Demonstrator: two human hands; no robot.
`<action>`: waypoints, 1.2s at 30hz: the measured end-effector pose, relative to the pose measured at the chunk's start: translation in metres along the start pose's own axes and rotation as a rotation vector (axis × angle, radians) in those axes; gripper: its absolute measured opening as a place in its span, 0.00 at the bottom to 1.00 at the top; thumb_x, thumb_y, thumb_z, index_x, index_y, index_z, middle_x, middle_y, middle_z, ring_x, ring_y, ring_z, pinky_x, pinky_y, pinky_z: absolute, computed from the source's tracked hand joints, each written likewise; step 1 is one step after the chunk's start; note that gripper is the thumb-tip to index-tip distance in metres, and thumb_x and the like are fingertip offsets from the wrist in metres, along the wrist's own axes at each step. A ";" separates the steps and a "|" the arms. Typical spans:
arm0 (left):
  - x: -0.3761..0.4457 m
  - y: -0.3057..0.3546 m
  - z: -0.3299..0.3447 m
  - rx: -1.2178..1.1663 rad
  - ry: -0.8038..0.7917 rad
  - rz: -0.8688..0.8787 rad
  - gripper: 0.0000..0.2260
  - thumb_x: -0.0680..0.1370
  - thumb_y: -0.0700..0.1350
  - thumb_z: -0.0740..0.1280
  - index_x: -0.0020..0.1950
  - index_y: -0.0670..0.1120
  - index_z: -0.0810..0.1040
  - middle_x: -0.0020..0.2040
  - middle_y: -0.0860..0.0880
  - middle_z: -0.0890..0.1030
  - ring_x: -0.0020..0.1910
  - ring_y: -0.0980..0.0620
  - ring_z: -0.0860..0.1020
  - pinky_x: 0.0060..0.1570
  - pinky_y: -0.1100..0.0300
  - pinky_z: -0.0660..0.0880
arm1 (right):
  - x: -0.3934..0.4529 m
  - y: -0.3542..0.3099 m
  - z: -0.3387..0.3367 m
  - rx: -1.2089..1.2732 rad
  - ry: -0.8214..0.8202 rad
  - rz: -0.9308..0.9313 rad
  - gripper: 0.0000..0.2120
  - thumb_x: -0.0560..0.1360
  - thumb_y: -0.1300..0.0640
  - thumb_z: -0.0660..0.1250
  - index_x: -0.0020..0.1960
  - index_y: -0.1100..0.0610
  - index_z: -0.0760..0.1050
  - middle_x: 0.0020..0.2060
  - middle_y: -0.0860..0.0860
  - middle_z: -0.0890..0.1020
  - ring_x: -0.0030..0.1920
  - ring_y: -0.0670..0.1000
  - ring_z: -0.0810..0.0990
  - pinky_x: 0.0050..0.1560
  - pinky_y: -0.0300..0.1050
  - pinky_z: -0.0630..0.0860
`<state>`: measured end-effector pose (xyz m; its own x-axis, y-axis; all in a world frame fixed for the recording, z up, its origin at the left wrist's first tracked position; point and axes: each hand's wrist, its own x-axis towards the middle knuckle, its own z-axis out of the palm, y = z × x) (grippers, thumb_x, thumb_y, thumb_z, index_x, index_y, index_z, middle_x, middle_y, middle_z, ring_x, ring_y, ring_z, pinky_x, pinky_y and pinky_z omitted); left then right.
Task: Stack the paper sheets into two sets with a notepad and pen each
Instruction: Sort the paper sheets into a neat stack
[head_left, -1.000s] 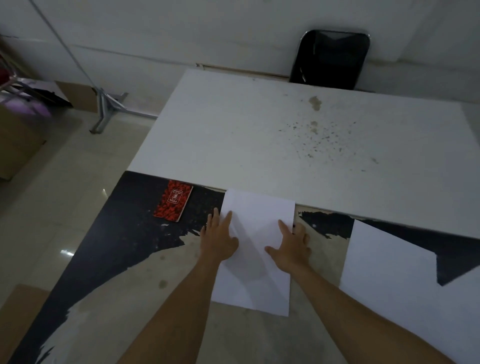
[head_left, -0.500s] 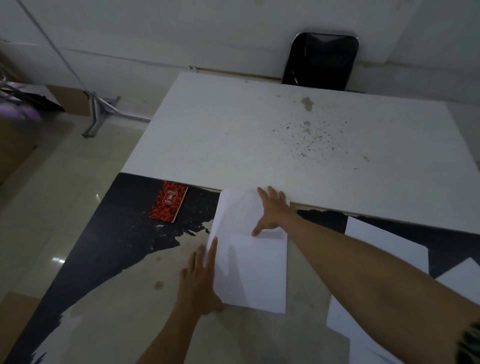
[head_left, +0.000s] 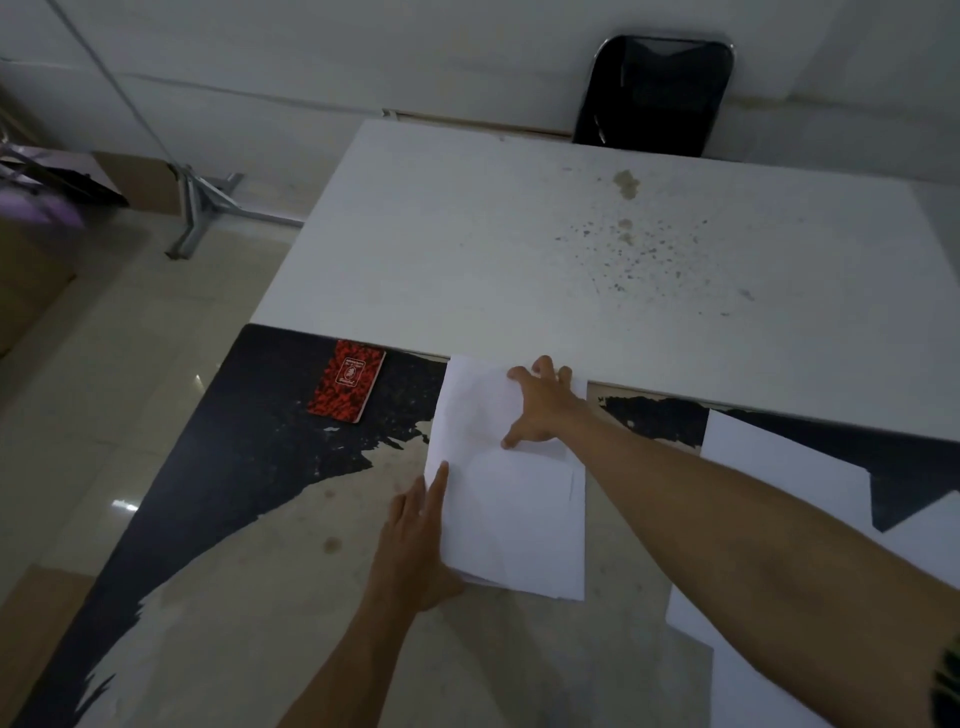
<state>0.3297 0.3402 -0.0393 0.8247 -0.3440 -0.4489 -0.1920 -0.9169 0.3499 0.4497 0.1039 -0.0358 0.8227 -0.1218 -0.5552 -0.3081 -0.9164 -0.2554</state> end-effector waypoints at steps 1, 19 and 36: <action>0.000 0.001 0.001 0.039 -0.010 -0.006 0.60 0.63 0.71 0.72 0.78 0.58 0.33 0.80 0.46 0.44 0.77 0.40 0.51 0.73 0.41 0.59 | -0.001 0.001 0.001 0.000 -0.007 -0.004 0.56 0.58 0.39 0.82 0.78 0.43 0.54 0.73 0.49 0.52 0.76 0.60 0.48 0.64 0.71 0.69; -0.007 0.025 0.007 0.048 -0.002 -0.182 0.58 0.64 0.60 0.78 0.79 0.56 0.39 0.78 0.40 0.43 0.77 0.36 0.48 0.72 0.39 0.58 | -0.112 0.031 0.032 0.182 -0.129 0.152 0.74 0.57 0.46 0.86 0.79 0.44 0.30 0.74 0.60 0.23 0.78 0.68 0.37 0.74 0.64 0.59; 0.000 0.017 0.012 -0.036 0.020 -0.090 0.63 0.62 0.55 0.81 0.80 0.47 0.39 0.76 0.36 0.55 0.75 0.36 0.56 0.72 0.43 0.57 | -0.168 0.025 0.085 0.124 -0.060 0.143 0.69 0.62 0.60 0.84 0.80 0.50 0.32 0.79 0.65 0.38 0.79 0.65 0.50 0.70 0.56 0.67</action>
<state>0.3200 0.3220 -0.0432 0.8483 -0.2559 -0.4636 -0.0972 -0.9359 0.3387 0.2632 0.1342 -0.0158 0.7374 -0.2210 -0.6383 -0.4791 -0.8372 -0.2636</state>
